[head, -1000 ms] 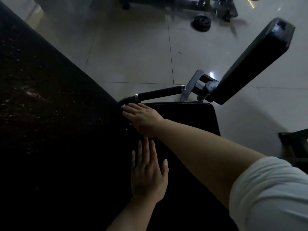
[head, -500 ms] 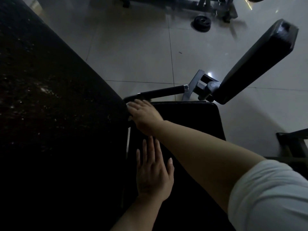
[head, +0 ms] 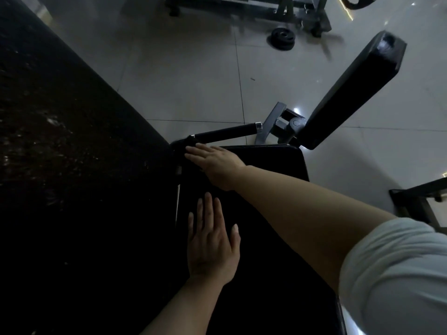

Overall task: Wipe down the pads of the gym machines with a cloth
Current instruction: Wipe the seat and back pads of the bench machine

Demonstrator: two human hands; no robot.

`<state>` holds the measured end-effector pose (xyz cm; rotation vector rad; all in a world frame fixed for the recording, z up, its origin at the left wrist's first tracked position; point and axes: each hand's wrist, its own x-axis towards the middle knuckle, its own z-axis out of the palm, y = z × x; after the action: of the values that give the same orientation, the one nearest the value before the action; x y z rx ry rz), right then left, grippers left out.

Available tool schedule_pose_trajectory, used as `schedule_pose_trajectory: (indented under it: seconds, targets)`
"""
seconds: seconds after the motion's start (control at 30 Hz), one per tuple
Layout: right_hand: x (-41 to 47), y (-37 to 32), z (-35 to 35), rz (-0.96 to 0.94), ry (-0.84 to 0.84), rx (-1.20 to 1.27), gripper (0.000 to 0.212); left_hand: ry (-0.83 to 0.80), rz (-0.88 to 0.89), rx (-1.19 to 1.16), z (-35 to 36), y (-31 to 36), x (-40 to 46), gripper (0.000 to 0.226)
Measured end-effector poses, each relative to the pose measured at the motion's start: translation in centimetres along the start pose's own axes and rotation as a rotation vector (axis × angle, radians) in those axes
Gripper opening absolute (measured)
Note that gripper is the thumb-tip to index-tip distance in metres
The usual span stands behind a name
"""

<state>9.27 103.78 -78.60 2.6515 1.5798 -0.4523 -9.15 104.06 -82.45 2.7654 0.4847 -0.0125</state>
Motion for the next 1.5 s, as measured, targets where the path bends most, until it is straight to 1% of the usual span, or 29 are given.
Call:
schedule_pose_trajectory:
  seconds: [0.17,0.27,0.47,0.57,0.73,0.83,0.9,0.97,1.03,1.17,1.3,1.37,1.43,1.5]
  targets:
    - [-3.8,4.0,0.1,0.184,0.025,0.039,0.056,-0.036,-0.008,0.048,0.0,0.0,0.1,0.069]
    - [-6.6,5.4,0.3,0.344,0.077,0.066,0.054,-0.042,-0.004,0.006,0.0,0.0,0.2,0.072]
    - [-11.5,5.0,1.5,0.632,0.193,0.130,0.055,-0.030,-0.014,0.009,0.3,0.0,0.1,0.071]
    - [-13.3,3.6,2.0,0.724,0.194,0.176,0.056,-0.026,-0.021,-0.009,0.5,0.0,0.1,0.072]
    - [-17.4,-0.4,3.2,0.707,0.147,0.209,0.057,-0.019,-0.020,-0.021,0.4,0.1,0.1,0.076]
    - [-20.2,-3.0,4.2,0.645,0.107,0.200,0.056,-0.044,-0.026,-0.006,0.4,0.1,0.1,0.078]
    - [-22.0,-4.7,5.4,0.597,0.106,0.196,0.061,-0.055,-0.026,0.008,0.2,0.1,0.0,0.074]
    - [-23.7,-6.4,6.7,0.594,0.128,0.147,0.062,-0.069,-0.023,0.013,0.0,0.1,-0.1,0.067]
    - [-25.0,-7.9,7.9,0.599,0.159,0.107,0.060,-0.100,-0.022,0.014,-0.2,0.1,-0.2,0.065]
    - [-26.8,-10.2,8.5,0.570,0.187,0.130,0.060,-0.123,-0.002,0.028,-0.4,0.1,-0.3,0.063]
    - [-28.1,-11.8,9.2,0.526,0.214,0.207,0.056,-0.128,0.102,-0.017,-0.2,0.0,-2.3,0.058]
    - [-28.5,-12.3,9.5,0.519,0.240,0.247,0.055,-0.142,0.156,-0.023,0.1,0.1,-4.1,0.061]
    - [-28.6,-12.9,9.6,0.536,0.281,0.296,0.051,-0.139,0.180,-0.022,0.1,0.4,-5.6,0.061]
    - [-28.4,-13.5,9.7,0.578,0.346,0.376,0.047,-0.150,0.214,-0.041,-0.4,1.0,-6.8,0.057]
